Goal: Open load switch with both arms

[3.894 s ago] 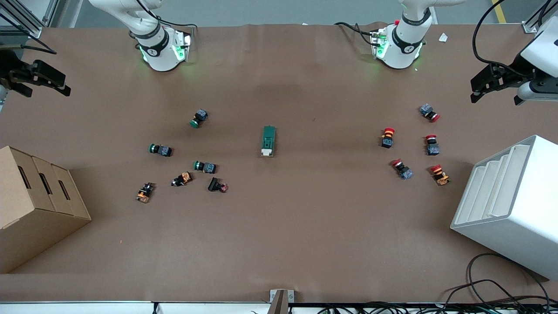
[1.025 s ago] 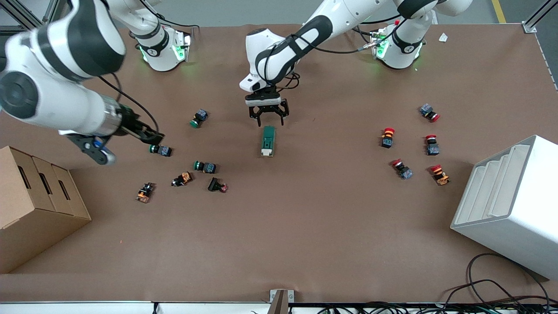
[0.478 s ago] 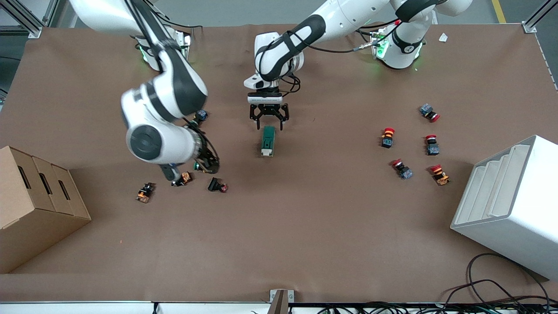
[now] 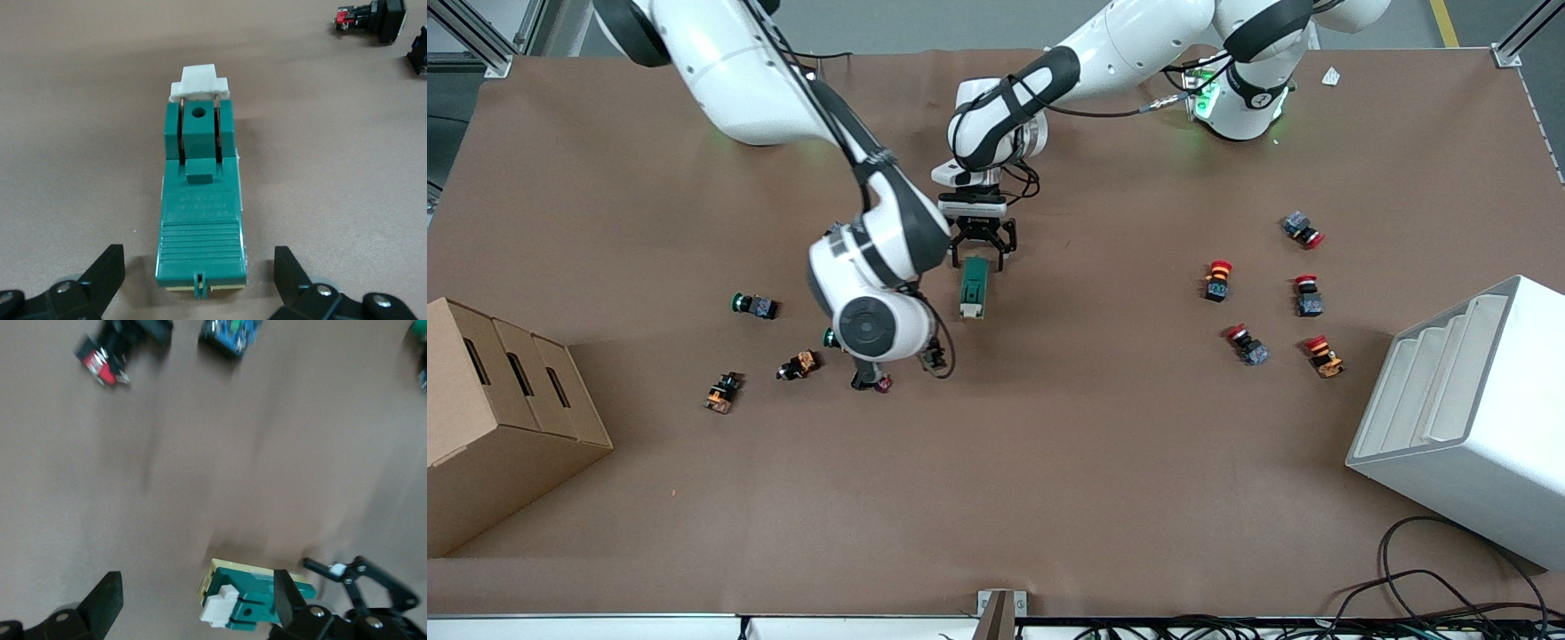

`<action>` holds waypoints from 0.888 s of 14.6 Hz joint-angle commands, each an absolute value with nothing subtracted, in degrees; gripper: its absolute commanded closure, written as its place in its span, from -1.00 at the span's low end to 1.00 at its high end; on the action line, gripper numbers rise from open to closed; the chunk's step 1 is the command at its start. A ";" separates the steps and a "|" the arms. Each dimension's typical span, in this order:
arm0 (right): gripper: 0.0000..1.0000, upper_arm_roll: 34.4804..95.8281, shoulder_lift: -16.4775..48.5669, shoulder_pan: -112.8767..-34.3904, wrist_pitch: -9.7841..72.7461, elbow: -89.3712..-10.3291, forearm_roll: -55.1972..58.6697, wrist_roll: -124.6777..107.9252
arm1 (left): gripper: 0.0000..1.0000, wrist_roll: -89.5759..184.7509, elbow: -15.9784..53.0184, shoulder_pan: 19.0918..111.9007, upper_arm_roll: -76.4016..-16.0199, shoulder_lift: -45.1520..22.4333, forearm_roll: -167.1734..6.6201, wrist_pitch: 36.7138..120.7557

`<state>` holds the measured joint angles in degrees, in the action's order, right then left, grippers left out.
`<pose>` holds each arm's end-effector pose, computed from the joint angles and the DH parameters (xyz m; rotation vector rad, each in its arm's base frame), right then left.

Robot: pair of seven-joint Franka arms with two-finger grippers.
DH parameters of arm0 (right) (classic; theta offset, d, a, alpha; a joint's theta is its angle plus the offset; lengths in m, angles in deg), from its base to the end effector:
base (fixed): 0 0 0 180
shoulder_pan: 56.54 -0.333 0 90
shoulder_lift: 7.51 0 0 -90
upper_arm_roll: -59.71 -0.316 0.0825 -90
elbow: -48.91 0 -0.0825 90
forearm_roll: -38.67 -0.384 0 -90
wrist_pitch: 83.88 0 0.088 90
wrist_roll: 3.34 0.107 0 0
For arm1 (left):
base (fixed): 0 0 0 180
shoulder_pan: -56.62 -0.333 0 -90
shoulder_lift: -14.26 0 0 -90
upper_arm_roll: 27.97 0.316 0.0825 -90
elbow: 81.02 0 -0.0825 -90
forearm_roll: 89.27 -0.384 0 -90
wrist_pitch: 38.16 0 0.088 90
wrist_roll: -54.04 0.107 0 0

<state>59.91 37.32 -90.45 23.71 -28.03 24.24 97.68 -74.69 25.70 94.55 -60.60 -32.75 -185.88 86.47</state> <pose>0.5812 0.4109 0.2436 2.3799 -1.7728 -0.4553 0.2482 -0.5652 0.1175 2.9000 -0.1790 1.1622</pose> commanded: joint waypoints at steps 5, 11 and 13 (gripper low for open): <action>-1.00 60.41 40.30 -95.73 23.62 -27.02 23.38 102.39 | -0.99 -75.60 25.86 94.85 -60.32 -33.90 -186.83 86.29; -1.00 60.41 39.96 -98.20 16.78 -27.73 23.46 104.06 | -1.00 -80.51 26.30 95.64 -59.61 -35.04 -189.28 86.20; -1.00 60.41 39.69 -97.85 13.44 -27.47 23.46 104.06 | -1.00 -81.40 26.30 95.99 -59.53 -35.39 -189.46 86.20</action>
<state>60.37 40.50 -98.07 19.12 -26.63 24.17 103.20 -78.90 26.41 95.05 -60.32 -32.90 -188.39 85.64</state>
